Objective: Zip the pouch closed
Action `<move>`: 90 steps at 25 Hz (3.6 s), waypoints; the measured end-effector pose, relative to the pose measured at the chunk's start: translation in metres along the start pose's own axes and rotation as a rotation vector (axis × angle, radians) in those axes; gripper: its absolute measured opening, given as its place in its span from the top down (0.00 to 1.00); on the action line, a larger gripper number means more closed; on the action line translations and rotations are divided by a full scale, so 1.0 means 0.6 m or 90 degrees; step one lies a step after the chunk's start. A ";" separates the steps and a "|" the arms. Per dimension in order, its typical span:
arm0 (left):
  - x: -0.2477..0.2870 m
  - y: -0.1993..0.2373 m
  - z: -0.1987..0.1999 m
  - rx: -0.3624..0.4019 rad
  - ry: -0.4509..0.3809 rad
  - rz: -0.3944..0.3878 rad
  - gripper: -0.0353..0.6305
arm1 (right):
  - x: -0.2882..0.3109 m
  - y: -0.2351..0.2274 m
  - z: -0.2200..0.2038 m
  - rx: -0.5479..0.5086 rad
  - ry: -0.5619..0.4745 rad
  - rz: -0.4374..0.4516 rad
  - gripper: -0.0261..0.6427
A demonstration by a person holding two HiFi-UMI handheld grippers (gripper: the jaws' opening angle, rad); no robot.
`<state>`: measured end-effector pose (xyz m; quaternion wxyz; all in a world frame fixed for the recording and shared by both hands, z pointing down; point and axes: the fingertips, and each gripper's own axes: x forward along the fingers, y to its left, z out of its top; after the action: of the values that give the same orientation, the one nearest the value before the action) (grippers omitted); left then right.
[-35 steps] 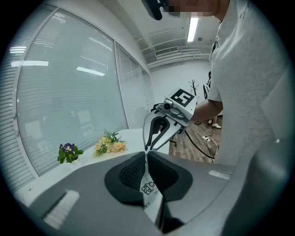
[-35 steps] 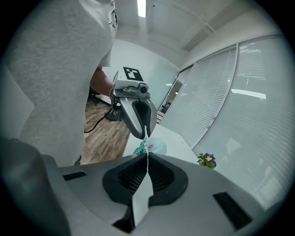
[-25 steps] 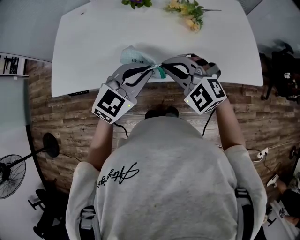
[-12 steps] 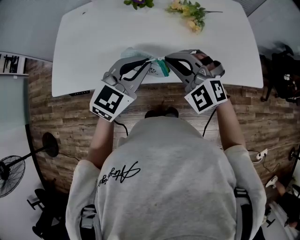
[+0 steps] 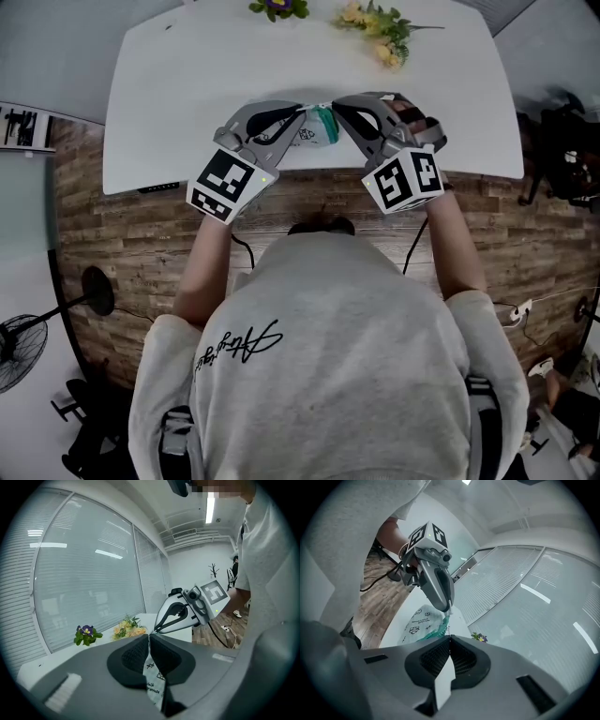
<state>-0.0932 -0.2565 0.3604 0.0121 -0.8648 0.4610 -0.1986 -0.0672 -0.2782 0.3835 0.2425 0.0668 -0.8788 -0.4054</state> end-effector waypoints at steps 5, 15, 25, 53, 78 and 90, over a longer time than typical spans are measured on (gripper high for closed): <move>0.005 0.026 -0.014 -0.029 -0.001 0.018 0.93 | 0.008 -0.003 -0.033 -0.006 0.042 -0.004 0.96; 0.004 0.036 -0.013 -0.058 -0.008 0.019 0.93 | 0.016 -0.006 -0.036 -0.001 0.038 -0.015 0.96; -0.033 0.065 0.025 -0.047 -0.032 0.066 0.94 | 0.006 -0.034 -0.040 -0.013 0.047 -0.048 0.96; -0.055 0.075 -0.004 -0.087 -0.038 0.096 0.94 | -0.010 -0.022 -0.087 -0.016 0.096 -0.066 0.96; -0.075 0.073 -0.003 -0.098 -0.043 0.109 0.94 | -0.041 -0.026 -0.124 -0.004 0.127 -0.083 0.96; -0.085 0.070 -0.002 -0.097 -0.041 0.112 0.94 | -0.053 -0.033 -0.116 0.003 0.117 -0.095 0.96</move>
<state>-0.1523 -0.2397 0.3360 -0.0214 -0.8252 0.5484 -0.1333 -0.0075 -0.3287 0.3959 0.2908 0.1693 -0.8466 -0.4125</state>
